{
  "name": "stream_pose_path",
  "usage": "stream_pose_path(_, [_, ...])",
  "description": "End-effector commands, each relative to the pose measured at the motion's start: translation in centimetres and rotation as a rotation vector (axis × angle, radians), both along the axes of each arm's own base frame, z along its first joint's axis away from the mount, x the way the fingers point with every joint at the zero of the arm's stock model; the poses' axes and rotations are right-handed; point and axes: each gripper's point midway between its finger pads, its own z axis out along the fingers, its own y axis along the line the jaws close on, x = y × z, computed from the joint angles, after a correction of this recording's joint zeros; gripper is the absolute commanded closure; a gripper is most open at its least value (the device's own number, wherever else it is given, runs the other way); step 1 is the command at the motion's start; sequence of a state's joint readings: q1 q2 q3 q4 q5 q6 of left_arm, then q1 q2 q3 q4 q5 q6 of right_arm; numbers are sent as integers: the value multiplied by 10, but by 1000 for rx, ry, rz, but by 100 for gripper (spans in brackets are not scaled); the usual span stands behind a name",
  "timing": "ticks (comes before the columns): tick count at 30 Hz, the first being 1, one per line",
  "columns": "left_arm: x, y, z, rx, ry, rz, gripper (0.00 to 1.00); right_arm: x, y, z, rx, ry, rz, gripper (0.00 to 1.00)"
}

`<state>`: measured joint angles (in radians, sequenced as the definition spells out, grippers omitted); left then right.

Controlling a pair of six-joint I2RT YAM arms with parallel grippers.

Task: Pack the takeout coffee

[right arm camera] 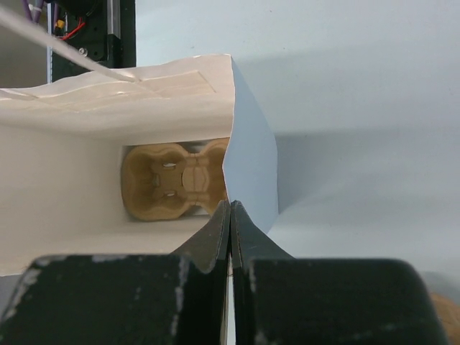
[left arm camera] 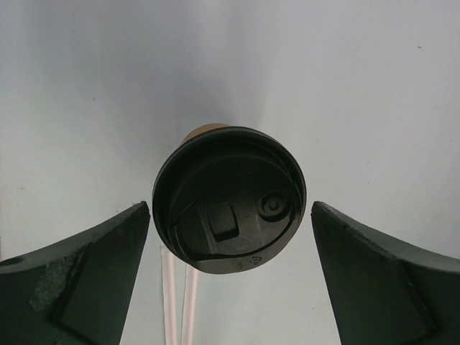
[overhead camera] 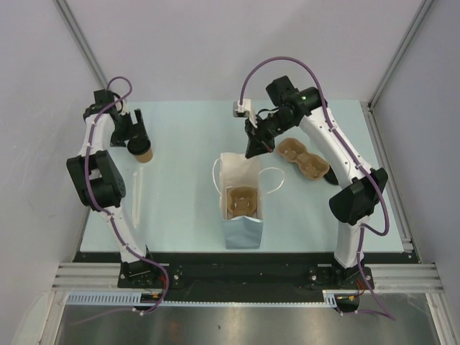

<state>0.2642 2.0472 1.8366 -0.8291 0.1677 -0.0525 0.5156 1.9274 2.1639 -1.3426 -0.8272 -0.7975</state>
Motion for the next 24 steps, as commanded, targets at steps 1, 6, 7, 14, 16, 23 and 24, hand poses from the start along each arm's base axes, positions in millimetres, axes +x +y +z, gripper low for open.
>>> stream_pose_path(1, [2,0,-3,-25,2,27,1,-6,-1,4,-4,36,7,100])
stream_pose_path(6, [1,1,-8,-23,11,34,4,-6,0,4,-5,35,5,100])
stream_pose_path(7, [0,3,-9,-24,13,41,5,-5,0,3,-6,37,5,100])
stream_pose_path(14, [-4,3,-19,-40,37,51,9,-4,0,4,-6,37,3,100])
stream_pose_path(16, [-5,3,-22,-40,45,50,9,-4,0,3,-9,39,2,100])
stream_pose_path(23, [-7,8,-28,-45,58,62,7,-4,0,3,-12,41,-2,100])
stream_pose_path(24, [-7,8,-27,-46,56,63,8,-4,0,2,-13,45,-1,100])
